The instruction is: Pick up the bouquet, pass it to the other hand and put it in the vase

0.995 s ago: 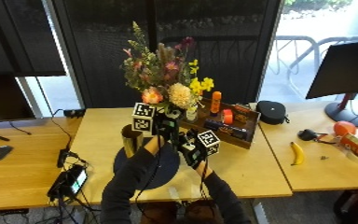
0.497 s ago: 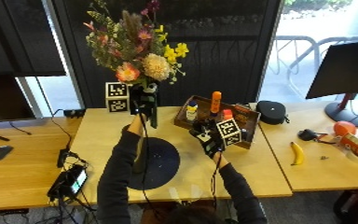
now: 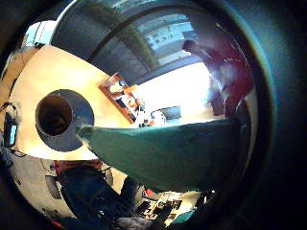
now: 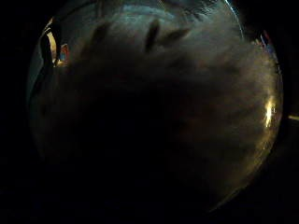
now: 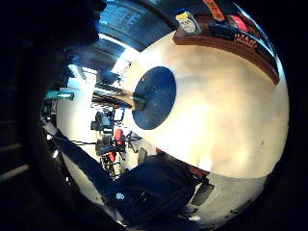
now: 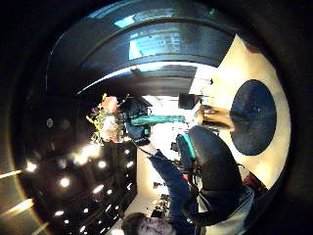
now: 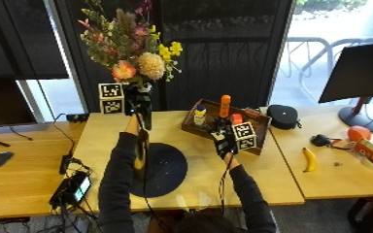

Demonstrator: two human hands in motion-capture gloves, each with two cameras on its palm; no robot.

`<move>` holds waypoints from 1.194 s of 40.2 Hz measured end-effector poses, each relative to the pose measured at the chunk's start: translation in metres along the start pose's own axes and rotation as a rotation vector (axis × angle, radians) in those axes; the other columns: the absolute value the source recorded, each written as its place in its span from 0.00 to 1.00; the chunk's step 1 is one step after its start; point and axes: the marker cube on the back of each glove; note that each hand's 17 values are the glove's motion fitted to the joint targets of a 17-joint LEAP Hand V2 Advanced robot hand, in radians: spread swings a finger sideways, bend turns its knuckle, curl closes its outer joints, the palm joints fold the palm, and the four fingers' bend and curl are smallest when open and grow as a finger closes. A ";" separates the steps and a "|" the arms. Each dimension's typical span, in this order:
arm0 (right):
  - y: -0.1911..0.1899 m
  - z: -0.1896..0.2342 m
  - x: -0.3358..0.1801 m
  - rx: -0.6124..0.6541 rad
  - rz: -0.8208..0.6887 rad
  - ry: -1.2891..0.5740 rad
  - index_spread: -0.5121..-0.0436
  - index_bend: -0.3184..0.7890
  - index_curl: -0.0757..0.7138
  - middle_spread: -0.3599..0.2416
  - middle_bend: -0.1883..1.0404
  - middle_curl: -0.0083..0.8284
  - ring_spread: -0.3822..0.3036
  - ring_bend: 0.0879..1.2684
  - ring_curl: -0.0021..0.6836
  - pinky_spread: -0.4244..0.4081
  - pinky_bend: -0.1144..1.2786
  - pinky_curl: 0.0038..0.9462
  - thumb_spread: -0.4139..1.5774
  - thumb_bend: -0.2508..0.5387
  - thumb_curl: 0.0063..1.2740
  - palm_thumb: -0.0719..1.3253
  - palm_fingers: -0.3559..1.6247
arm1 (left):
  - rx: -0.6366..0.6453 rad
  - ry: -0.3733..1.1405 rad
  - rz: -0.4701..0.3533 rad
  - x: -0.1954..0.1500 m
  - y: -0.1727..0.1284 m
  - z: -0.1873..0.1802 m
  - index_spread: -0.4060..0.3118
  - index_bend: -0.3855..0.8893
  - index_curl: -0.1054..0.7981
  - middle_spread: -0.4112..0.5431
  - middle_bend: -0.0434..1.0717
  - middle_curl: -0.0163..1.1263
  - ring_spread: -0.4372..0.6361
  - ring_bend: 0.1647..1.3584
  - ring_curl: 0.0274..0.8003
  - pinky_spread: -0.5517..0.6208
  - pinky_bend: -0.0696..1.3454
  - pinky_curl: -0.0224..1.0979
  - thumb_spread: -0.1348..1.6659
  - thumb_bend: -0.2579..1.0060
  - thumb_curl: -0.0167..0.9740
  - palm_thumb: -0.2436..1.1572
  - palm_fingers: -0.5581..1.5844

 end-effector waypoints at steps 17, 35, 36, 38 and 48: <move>-0.009 -0.018 0.013 0.068 0.080 -0.049 0.30 0.37 0.38 0.48 0.31 0.46 0.50 0.22 0.56 0.65 0.37 0.41 0.74 0.26 0.23 0.35 0.27 | 0.025 0.000 -0.021 -0.018 -0.012 -0.018 0.12 0.57 0.85 0.16 0.53 0.57 0.13 0.45 0.62 0.22 0.30 0.49 0.60 0.19 0.50 0.76 0.82; -0.008 -0.017 0.015 0.060 0.087 -0.051 0.29 0.40 0.35 0.46 0.32 0.46 0.54 0.24 0.53 0.64 0.37 0.39 0.74 0.29 0.23 0.33 0.27 | 0.047 -0.019 -0.033 -0.046 -0.029 -0.032 0.12 0.55 0.89 0.16 0.51 0.57 0.13 0.43 0.62 0.21 0.29 0.50 0.59 0.18 0.51 0.75 0.82; -0.008 -0.017 0.016 0.060 0.087 -0.052 0.28 0.40 0.35 0.46 0.32 0.46 0.54 0.24 0.53 0.64 0.37 0.39 0.74 0.29 0.23 0.33 0.27 | 0.046 -0.018 -0.036 -0.049 -0.031 -0.033 0.12 0.55 0.89 0.16 0.51 0.57 0.12 0.43 0.62 0.21 0.30 0.50 0.59 0.18 0.51 0.75 0.82; -0.008 -0.018 0.019 0.062 0.087 -0.054 0.28 0.40 0.35 0.46 0.32 0.46 0.54 0.24 0.52 0.64 0.37 0.39 0.74 0.29 0.23 0.33 0.27 | 0.037 -0.018 -0.042 -0.055 -0.033 -0.034 0.12 0.55 0.89 0.16 0.50 0.57 0.12 0.43 0.62 0.21 0.29 0.50 0.59 0.18 0.51 0.75 0.82; -0.008 -0.028 0.055 0.026 0.086 -0.043 0.29 0.42 0.37 0.47 0.32 0.45 0.54 0.23 0.50 0.63 0.36 0.38 0.74 0.29 0.23 0.33 0.28 | -0.325 -0.286 -0.216 -0.224 0.000 -0.071 0.39 0.35 0.85 0.35 0.42 0.64 0.39 0.30 0.74 0.51 0.26 0.58 0.58 0.13 0.43 0.57 0.21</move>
